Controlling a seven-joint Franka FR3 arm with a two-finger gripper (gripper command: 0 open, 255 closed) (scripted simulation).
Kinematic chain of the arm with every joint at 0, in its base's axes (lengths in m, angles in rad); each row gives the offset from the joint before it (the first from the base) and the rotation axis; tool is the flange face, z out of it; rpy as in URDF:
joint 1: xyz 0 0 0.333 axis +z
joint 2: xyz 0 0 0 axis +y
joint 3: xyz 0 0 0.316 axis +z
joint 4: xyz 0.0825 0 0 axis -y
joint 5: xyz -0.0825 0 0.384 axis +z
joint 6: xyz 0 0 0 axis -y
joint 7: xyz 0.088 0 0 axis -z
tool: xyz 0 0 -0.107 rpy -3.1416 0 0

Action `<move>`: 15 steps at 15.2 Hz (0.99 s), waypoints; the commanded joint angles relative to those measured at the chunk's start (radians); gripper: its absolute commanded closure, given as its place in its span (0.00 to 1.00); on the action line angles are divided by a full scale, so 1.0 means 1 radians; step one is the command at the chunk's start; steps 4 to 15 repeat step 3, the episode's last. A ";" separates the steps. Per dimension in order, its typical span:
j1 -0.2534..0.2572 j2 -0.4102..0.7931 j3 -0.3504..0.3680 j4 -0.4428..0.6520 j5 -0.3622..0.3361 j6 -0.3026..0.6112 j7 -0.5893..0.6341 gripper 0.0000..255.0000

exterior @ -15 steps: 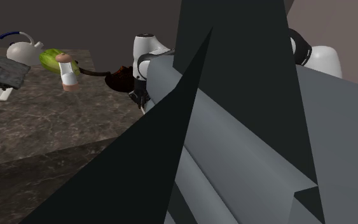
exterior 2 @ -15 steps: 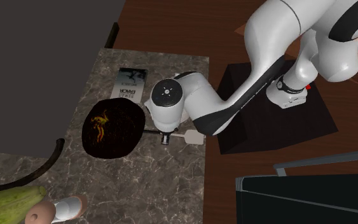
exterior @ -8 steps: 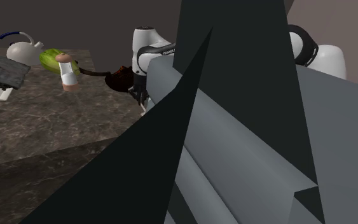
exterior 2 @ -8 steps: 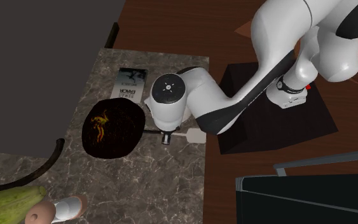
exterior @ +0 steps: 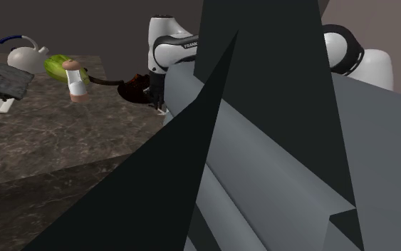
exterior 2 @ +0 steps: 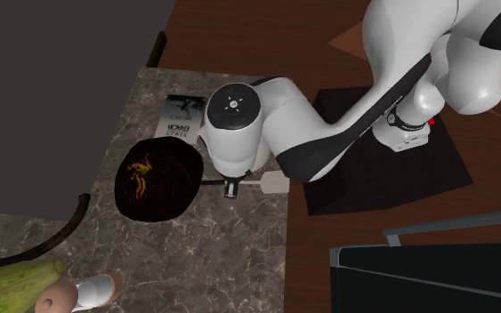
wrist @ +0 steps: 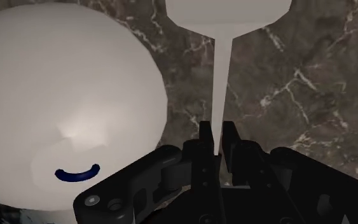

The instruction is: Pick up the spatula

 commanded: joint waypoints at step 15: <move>0.000 -0.008 0.002 0.016 0.004 -0.025 -0.003 1.00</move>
